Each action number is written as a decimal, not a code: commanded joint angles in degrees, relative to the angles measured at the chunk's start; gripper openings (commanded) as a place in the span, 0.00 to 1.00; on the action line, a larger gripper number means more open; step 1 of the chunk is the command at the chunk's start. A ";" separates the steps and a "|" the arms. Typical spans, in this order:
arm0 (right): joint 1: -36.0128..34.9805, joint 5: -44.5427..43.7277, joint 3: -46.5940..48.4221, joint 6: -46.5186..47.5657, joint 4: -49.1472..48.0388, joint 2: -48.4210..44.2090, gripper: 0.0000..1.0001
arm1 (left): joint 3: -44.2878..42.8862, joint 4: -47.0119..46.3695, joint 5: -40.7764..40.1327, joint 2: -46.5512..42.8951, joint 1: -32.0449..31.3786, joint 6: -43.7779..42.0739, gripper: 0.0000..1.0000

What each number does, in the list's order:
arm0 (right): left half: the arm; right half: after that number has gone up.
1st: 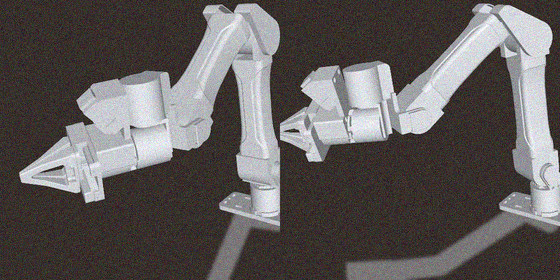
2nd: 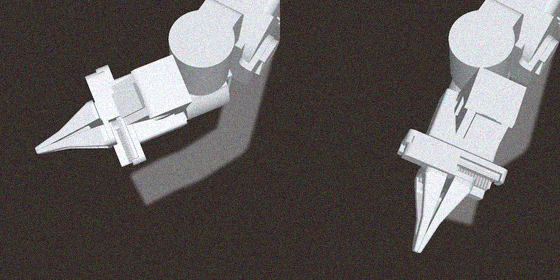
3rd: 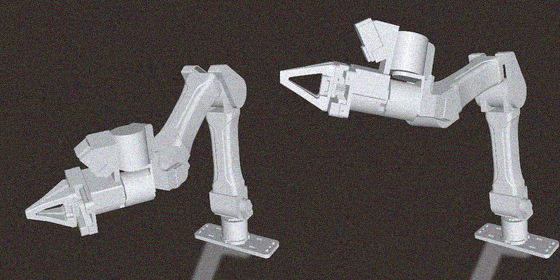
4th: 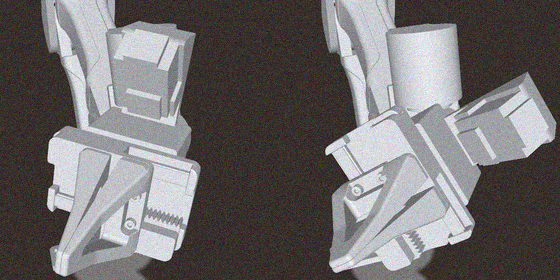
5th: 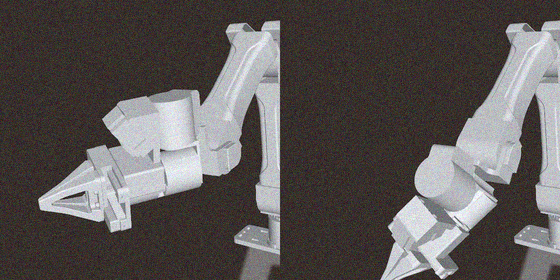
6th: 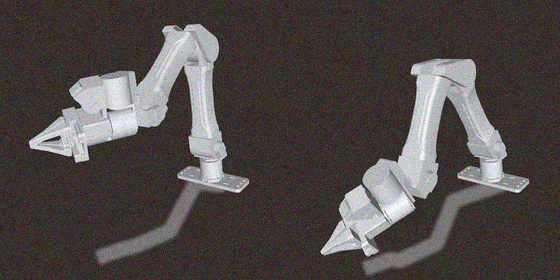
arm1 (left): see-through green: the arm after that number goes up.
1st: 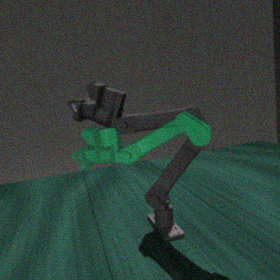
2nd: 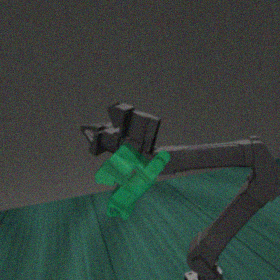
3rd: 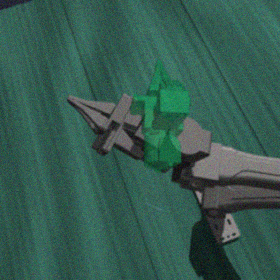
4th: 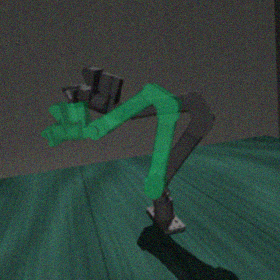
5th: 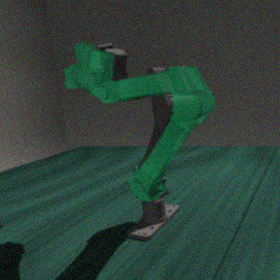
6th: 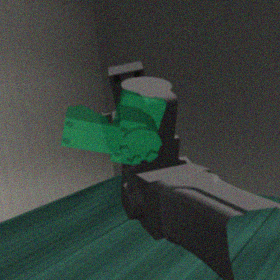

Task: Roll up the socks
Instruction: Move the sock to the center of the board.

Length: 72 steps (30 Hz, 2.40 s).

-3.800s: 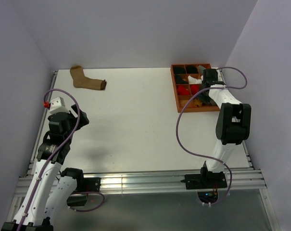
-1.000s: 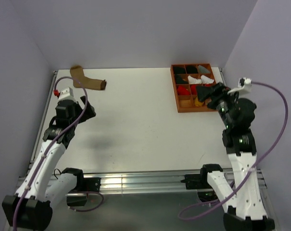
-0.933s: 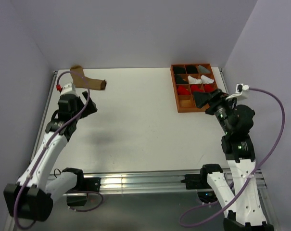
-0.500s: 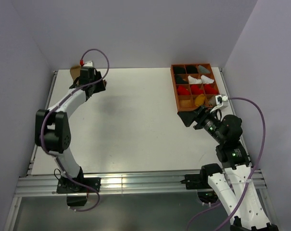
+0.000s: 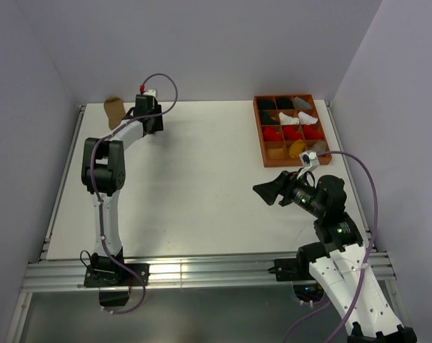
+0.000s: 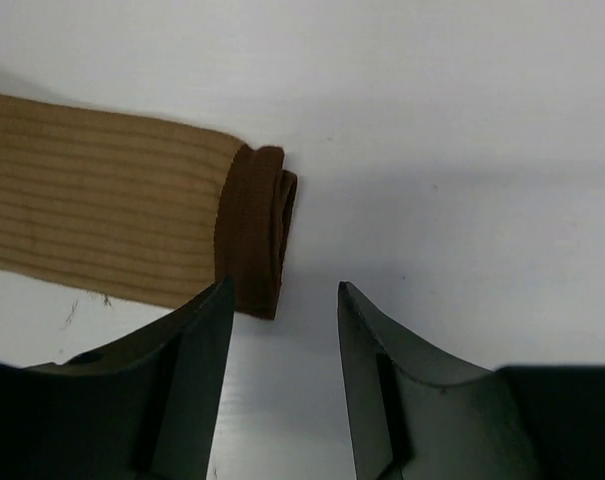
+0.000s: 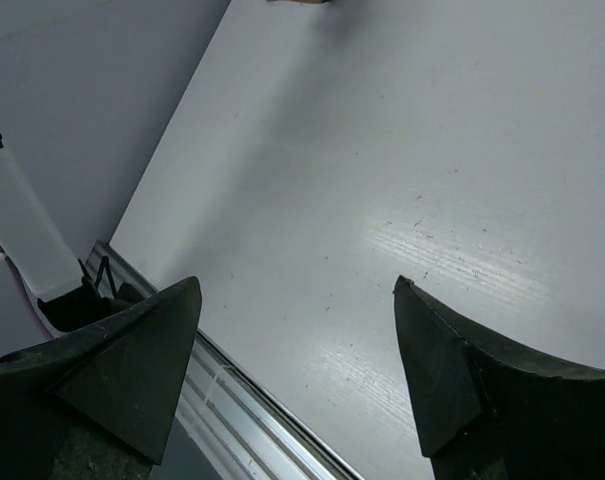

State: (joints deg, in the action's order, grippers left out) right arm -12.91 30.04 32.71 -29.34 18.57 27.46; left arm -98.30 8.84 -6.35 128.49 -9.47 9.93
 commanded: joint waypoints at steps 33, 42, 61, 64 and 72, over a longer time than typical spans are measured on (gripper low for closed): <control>-0.98 2.39 -4.41 -0.10 -2.04 -3.38 0.84 | 9.05 13.92 4.94 -5.16 -6.42 7.61 0.21; -0.98 2.04 -4.58 0.08 -0.29 -3.91 0.84 | 31.83 10.94 3.45 -17.47 -25.31 29.50 0.29; -0.98 1.51 -5.46 1.31 -0.02 -5.31 0.83 | 21.92 19.90 -11.06 -31.90 -38.10 30.94 0.60; -0.98 0.81 -5.73 1.30 0.33 -5.66 0.83 | 22.63 16.40 -10.88 -30.59 -33.09 28.83 0.56; -0.98 0.46 -6.52 1.48 1.82 -5.93 0.83 | 19.55 12.69 -7.90 -20.74 -22.70 26.98 0.46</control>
State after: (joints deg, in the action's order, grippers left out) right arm -13.39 31.03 26.81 -28.82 20.62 22.20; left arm -76.53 23.29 -14.66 104.95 -33.63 38.63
